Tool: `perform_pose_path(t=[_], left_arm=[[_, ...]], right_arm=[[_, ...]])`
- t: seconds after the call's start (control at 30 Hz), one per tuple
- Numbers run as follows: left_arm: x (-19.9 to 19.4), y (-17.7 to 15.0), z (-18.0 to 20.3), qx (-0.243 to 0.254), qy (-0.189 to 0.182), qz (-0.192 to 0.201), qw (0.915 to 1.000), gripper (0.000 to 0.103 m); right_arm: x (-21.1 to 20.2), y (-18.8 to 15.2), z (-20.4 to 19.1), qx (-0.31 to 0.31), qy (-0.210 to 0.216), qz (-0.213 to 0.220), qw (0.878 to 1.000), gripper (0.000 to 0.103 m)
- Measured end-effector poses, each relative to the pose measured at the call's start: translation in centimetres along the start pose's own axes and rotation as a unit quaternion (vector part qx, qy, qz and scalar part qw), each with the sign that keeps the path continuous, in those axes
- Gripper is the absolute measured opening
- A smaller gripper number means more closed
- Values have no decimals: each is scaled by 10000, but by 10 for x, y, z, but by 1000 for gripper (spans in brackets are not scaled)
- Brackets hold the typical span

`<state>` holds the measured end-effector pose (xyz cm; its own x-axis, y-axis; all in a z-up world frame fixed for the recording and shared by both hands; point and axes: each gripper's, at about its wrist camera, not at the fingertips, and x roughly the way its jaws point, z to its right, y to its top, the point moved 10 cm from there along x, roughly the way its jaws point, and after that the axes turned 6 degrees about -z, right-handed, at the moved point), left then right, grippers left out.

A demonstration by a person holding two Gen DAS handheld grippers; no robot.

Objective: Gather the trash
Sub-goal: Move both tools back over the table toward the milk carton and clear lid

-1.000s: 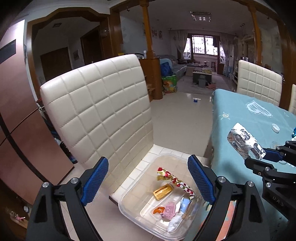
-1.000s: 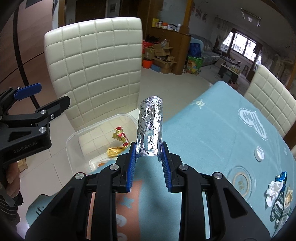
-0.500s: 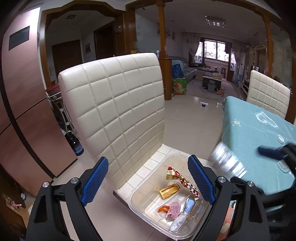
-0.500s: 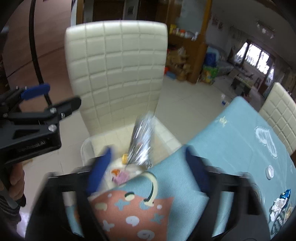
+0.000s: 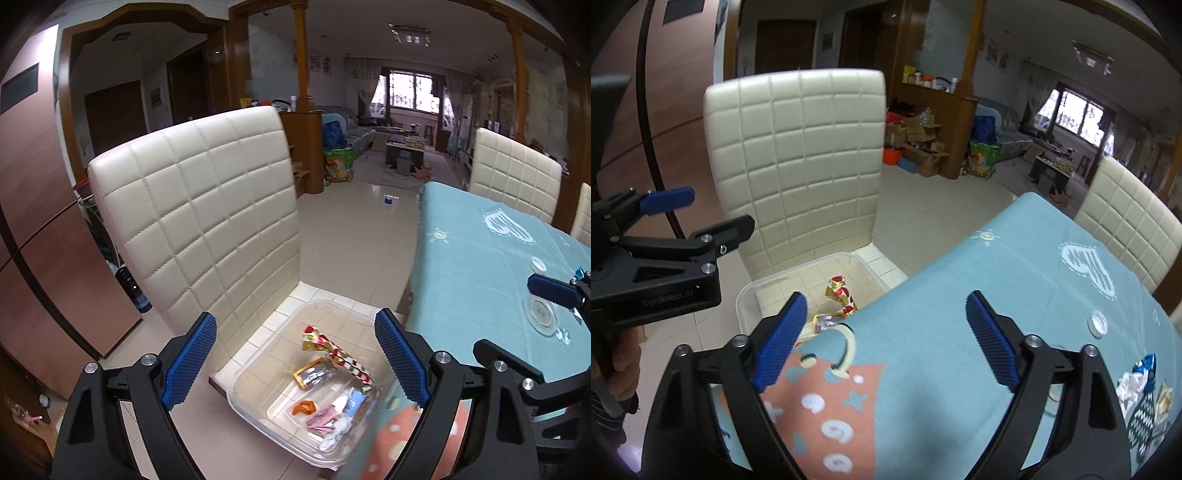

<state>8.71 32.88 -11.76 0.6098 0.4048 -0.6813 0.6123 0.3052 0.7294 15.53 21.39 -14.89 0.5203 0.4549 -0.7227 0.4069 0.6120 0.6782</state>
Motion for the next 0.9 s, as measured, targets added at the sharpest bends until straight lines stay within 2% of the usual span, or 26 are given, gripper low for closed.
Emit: perform_pose_path(t=[0.27, 0.43, 0.7, 0.9], left_arm=[[-27, 0, 41, 271, -125, 150, 9994, 85], [-37, -1, 89, 595, -448, 89, 9972, 85], [-63, -3, 191, 1364, -1022, 212, 9851, 85], [-69, -15, 253, 1776, -1281, 135, 9756, 85]], right_arm=[[-22, -31, 45, 398, -151, -110, 9990, 91], [-47, -58, 87, 804, -380, -92, 9960, 92], [-80, -112, 173, 1685, -815, -289, 9819, 94], [-103, -161, 231, 2226, -1147, -445, 9671, 95]])
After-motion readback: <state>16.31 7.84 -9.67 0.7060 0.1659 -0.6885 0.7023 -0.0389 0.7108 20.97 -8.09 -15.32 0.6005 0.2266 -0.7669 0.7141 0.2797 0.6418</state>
